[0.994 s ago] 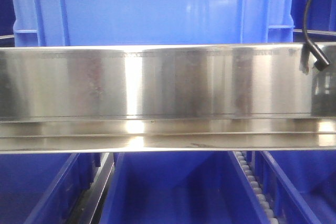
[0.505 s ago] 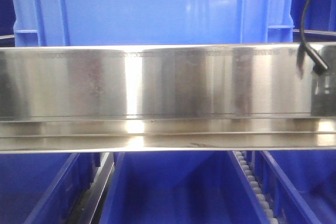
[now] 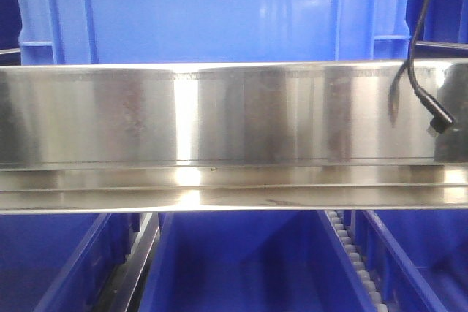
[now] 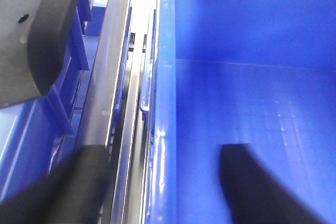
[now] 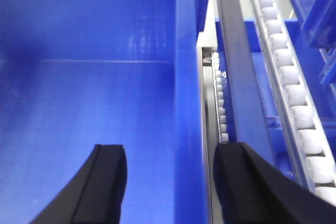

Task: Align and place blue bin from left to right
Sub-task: 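Close both grippers on the side walls of the blue bin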

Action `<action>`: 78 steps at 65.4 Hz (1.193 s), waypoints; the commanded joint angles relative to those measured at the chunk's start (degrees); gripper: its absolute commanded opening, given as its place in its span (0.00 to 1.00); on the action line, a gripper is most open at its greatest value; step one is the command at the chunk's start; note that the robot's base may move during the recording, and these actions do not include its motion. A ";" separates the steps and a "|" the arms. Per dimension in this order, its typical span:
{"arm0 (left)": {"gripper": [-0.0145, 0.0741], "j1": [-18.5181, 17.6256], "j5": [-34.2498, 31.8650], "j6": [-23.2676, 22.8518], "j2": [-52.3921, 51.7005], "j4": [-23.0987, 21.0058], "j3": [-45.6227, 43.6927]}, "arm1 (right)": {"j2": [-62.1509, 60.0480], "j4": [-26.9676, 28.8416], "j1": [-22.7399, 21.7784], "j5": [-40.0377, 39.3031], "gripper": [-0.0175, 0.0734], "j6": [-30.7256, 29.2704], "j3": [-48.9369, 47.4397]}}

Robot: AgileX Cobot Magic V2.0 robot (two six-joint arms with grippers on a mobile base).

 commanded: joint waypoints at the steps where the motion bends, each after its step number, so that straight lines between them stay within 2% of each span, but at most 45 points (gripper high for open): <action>1: 0.59 -0.38 0.23 -0.37 -0.25 0.39 -0.41 | -0.14 -0.58 -0.91 -1.37 0.50 0.00 -0.64; 12: 0.57 -0.38 -0.74 -0.37 -0.25 0.50 0.63 | 0.68 2.27 -2.83 -1.97 0.50 0.00 -0.64; 27: 0.57 -0.25 -0.96 -0.37 0.58 1.02 3.27 | 0.94 2.27 -2.59 -2.60 0.50 -0.12 -0.64; 40: 0.57 -0.25 -0.83 -0.37 1.53 1.05 3.22 | 1.42 2.27 -2.59 -2.31 0.50 -0.60 -0.64; 54: 0.57 -0.25 -0.83 -0.37 1.76 1.65 3.53 | 1.66 1.20 -0.50 -1.31 0.50 -1.56 -0.64; 78: 0.57 -0.25 -0.44 -0.37 1.76 1.79 3.53 | 2.99 1.20 -0.49 -1.19 0.50 -1.56 -0.76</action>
